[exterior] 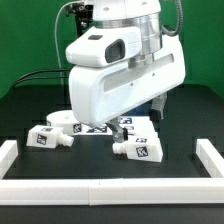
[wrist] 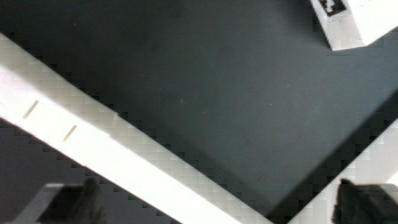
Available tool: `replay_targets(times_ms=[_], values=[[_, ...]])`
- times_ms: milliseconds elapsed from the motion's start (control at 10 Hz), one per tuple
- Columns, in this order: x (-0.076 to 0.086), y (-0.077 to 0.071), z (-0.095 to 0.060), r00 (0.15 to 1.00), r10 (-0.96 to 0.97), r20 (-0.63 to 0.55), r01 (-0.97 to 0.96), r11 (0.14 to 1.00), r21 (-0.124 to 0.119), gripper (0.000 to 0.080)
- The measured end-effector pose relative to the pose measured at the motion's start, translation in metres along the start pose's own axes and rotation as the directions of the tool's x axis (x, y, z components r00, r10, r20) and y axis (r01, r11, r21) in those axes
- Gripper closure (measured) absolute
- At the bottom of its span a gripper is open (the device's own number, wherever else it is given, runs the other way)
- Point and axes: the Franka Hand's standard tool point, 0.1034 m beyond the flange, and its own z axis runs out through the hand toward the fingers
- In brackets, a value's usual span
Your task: Assemble stool
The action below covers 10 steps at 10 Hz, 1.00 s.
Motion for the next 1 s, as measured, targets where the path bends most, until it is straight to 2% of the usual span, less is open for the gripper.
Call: replay_targets(times_ms=[700,800,1000], values=[[0.0,0.0001,0.0003,1.0,0.0,0.001,0.0,1.0,0.0,0.015],[0.0009,0.0006,0.0012,1.0,0.004,-0.002,-0.004,1.0,-0.005,0.015],[0.0053,0.0041,0.0033,1.0,-0.019,-0.018,0.018,0.999,-0.03,0.015]])
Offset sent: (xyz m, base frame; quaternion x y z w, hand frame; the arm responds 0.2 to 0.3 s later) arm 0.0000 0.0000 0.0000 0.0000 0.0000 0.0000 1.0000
